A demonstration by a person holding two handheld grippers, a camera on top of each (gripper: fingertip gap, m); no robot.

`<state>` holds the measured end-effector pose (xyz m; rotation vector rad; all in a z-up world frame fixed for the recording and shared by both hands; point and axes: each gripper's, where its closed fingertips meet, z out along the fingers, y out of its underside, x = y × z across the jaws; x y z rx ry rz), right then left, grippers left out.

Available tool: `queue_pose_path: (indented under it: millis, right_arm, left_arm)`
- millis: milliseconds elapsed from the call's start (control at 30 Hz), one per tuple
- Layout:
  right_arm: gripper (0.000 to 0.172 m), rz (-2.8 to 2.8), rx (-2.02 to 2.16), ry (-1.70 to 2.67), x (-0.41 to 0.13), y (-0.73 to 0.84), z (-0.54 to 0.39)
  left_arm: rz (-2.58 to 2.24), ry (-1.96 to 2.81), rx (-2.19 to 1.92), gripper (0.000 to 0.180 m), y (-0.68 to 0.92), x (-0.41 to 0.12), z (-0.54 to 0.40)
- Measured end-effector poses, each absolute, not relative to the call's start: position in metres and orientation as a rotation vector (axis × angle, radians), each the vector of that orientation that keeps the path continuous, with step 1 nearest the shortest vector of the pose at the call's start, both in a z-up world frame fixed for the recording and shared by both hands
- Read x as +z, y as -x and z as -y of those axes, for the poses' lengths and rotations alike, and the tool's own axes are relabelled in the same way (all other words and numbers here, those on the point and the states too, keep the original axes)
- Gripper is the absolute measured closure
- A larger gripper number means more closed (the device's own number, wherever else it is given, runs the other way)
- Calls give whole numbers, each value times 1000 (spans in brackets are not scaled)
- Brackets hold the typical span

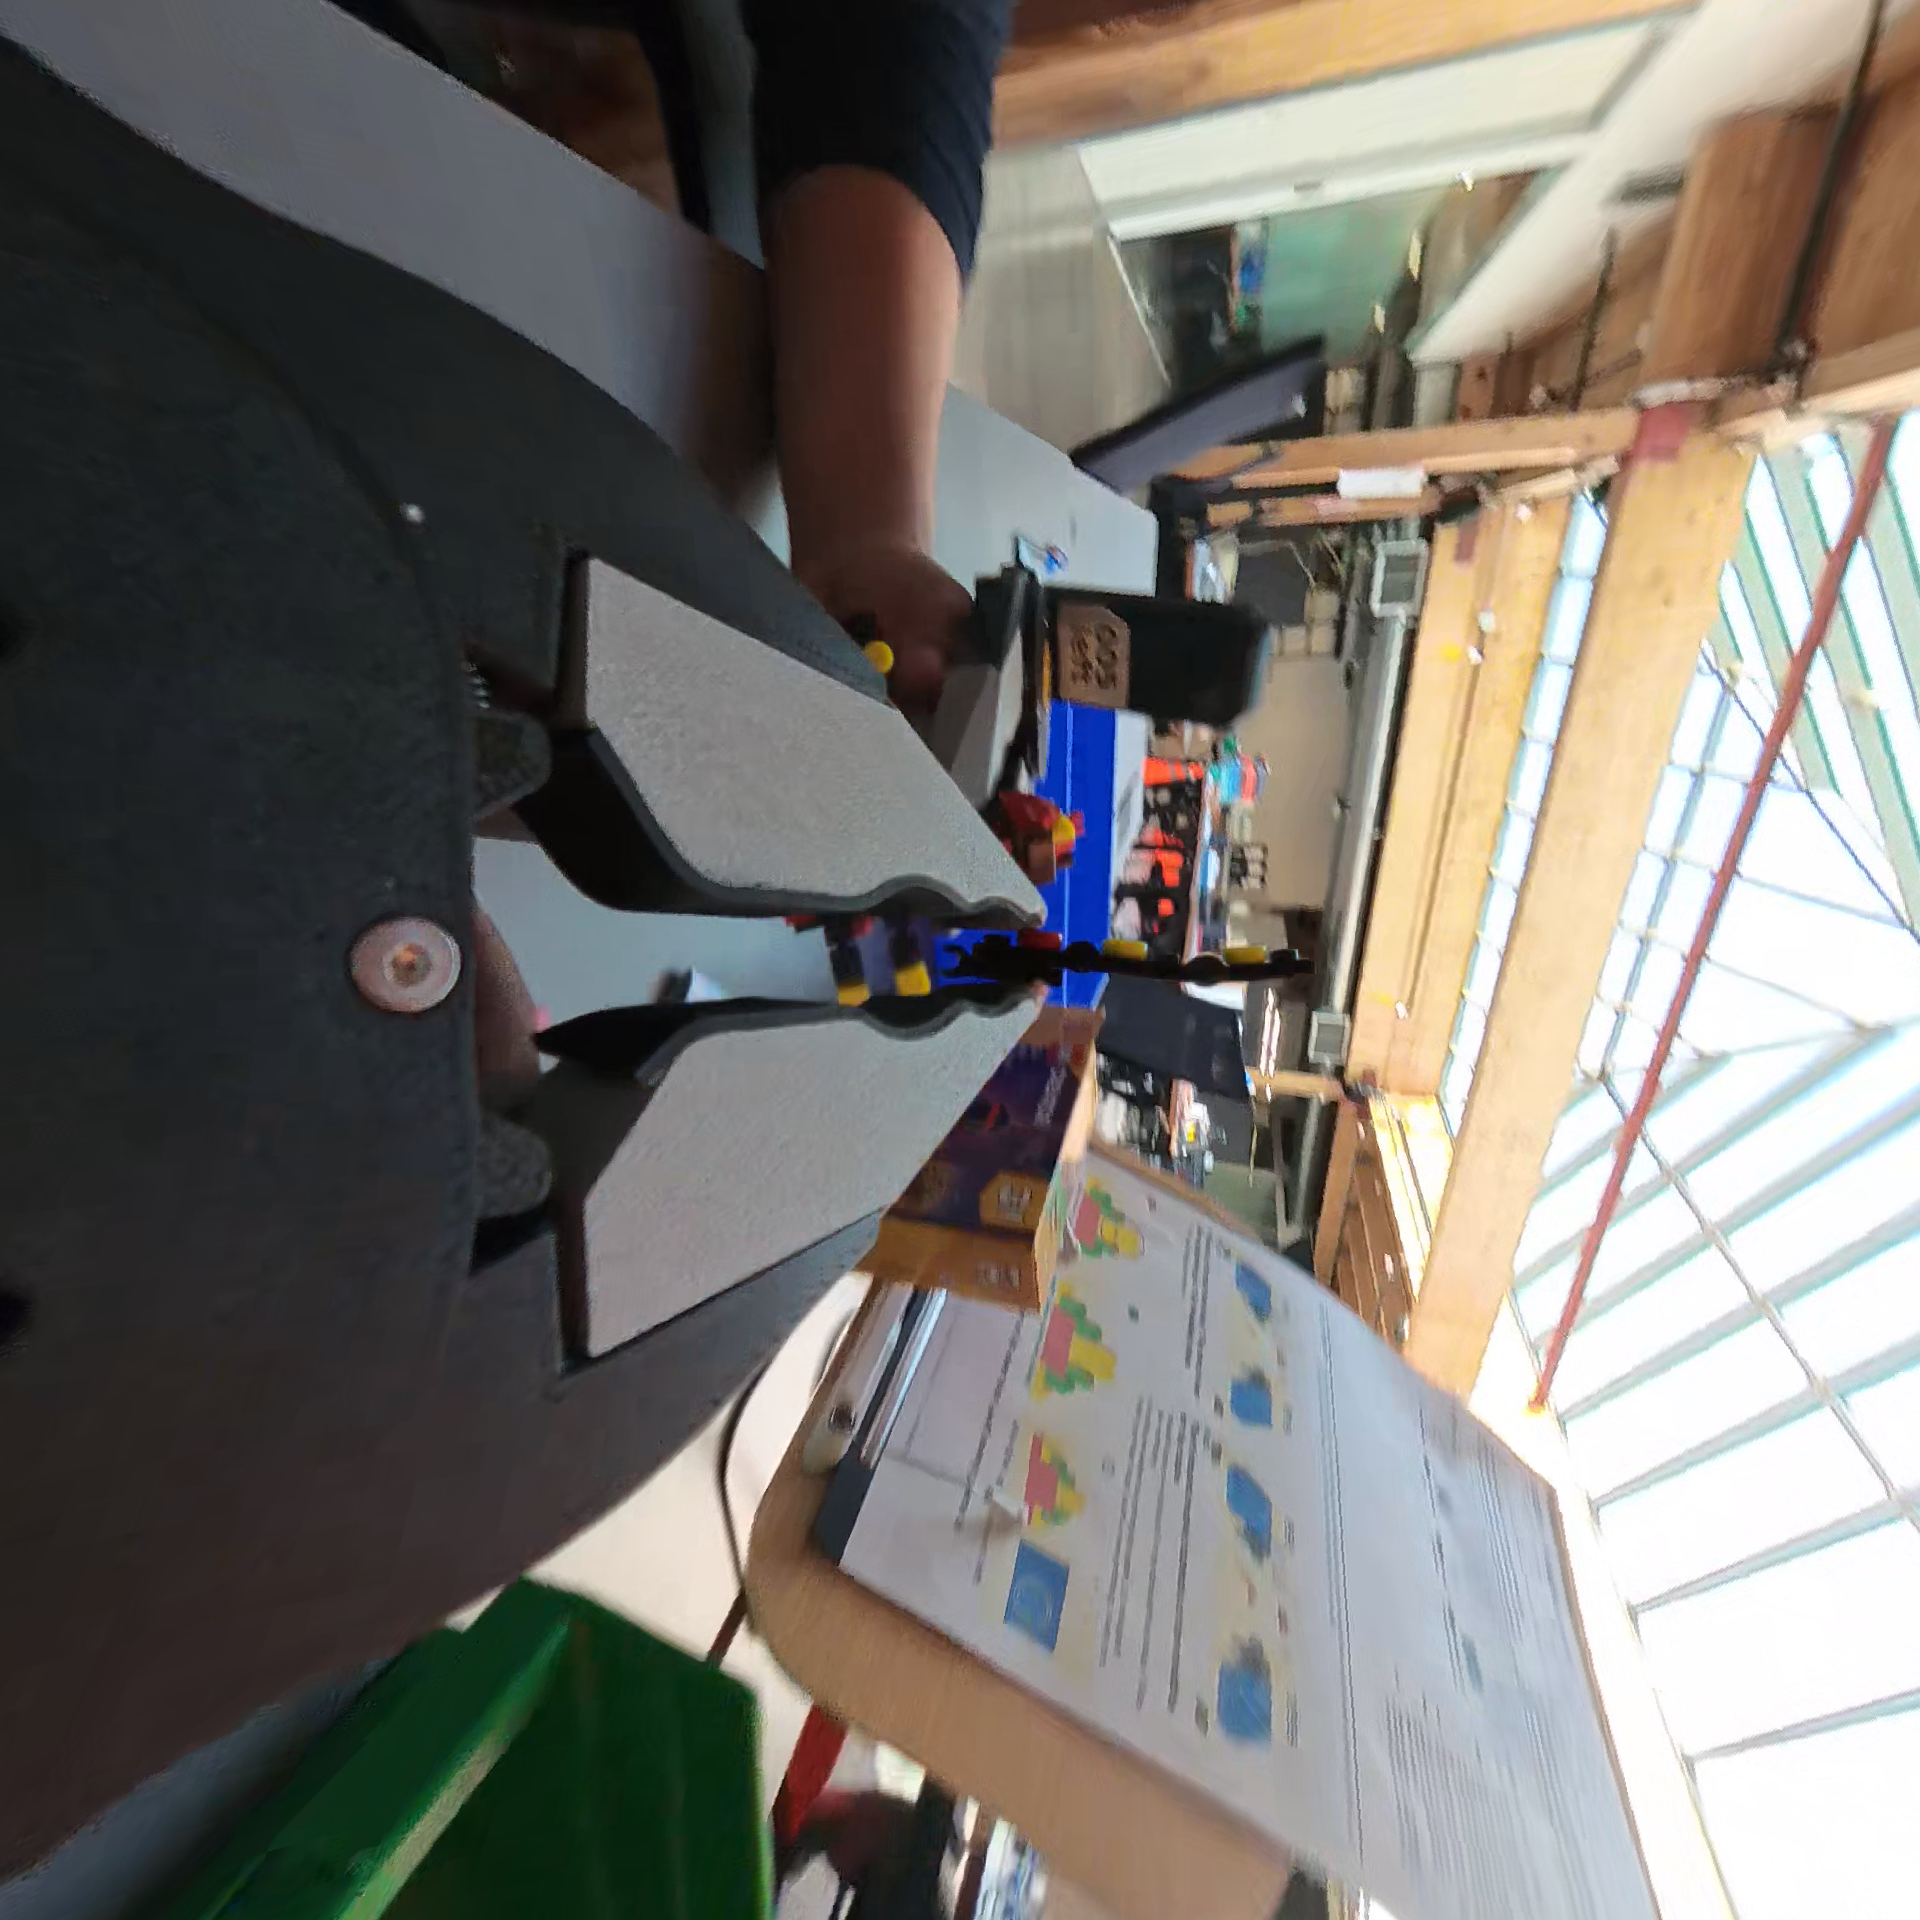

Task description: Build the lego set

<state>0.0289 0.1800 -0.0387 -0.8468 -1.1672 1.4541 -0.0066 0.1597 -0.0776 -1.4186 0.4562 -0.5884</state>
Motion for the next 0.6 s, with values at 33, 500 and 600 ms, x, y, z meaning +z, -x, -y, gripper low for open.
queue_pose_path:
  millis: [33,500,600]
  right_arm:
    - [167,1104,1434,891,-36,-32,-196]
    - [163,1564,1033,1354,-149,-6,-218]
    - [158,1594,1001,1367,-156,-5,-217]
  left_arm:
    - [-412,1415,-573,159,15,-76,-163]
    - [-187,1427,-521,159,58,-74,-176]
    - [-189,1453,-542,159,56,-79,-178]
